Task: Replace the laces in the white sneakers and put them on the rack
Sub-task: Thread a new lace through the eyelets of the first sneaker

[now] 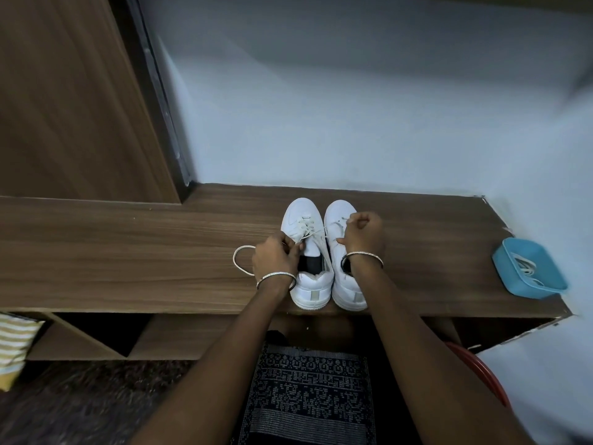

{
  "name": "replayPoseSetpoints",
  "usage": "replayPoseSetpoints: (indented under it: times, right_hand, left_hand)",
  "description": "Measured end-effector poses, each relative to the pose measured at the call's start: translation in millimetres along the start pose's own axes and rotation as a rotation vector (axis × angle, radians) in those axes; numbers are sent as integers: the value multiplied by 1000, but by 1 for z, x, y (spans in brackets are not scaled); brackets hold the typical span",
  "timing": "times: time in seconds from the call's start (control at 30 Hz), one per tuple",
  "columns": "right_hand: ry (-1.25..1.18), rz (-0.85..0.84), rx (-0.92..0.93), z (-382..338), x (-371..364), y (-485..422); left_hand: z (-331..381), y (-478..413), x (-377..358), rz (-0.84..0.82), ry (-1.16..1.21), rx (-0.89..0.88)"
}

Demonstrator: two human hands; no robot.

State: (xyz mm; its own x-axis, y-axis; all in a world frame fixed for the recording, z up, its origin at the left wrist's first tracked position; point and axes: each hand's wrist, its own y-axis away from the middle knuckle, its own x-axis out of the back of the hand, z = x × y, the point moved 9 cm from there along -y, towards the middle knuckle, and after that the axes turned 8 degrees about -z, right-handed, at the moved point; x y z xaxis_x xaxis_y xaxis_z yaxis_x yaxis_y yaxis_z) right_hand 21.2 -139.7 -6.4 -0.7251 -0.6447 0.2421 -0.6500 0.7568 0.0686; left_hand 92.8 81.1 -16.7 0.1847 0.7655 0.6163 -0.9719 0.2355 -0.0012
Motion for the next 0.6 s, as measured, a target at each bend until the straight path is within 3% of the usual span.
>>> replayPoseSetpoints:
  times: [0.13,0.2,0.3,0.47,0.6]
  right_hand:
    - [423,-181,433,-43,-28,27]
    - [657,-296,552,-47,-51,41]
    - [920,-335,605,-38,-71,46]
    - [863,-255,568,-42,-68,43]
    - [399,-157,288,-34,-41,24]
  left_hand:
    - [-1,1,1,1,7,3]
    - [0,1,1,-6,3,11]
    - [0,1,2,-6,-9,13]
    - [0,0,2,-9,-10,19]
    - [-3,-1,2,-20,-1,12]
